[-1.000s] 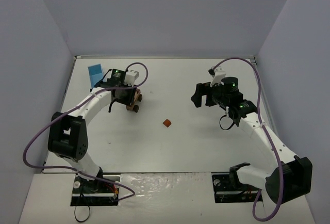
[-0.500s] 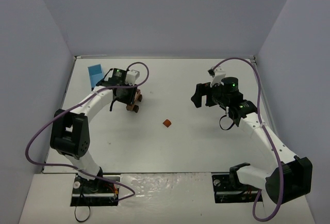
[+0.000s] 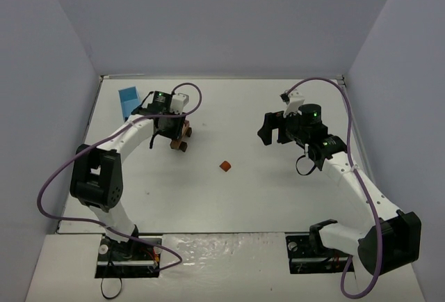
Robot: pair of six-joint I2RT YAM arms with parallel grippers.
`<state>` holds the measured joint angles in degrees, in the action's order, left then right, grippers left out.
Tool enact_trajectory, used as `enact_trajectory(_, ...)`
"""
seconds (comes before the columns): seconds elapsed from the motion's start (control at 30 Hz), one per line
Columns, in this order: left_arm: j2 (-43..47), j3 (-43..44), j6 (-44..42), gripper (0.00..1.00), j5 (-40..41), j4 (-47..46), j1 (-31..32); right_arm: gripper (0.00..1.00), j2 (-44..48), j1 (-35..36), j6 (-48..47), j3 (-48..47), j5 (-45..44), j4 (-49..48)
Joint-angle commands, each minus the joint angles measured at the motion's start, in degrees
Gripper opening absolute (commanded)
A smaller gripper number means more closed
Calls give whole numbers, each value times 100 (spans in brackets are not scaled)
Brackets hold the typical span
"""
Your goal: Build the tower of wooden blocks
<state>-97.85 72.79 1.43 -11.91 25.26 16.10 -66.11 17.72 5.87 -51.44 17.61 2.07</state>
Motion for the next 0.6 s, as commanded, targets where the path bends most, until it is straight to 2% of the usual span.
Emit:
enact_trajectory(0.0,49,373,-107,8,74,-216,-28,90,54,21,-59,-173,-2,-233)
enact_trajectory(0.57,-117,524,-99,9,76,-170,-28,90,44,14,-78,-173,-36,-233)
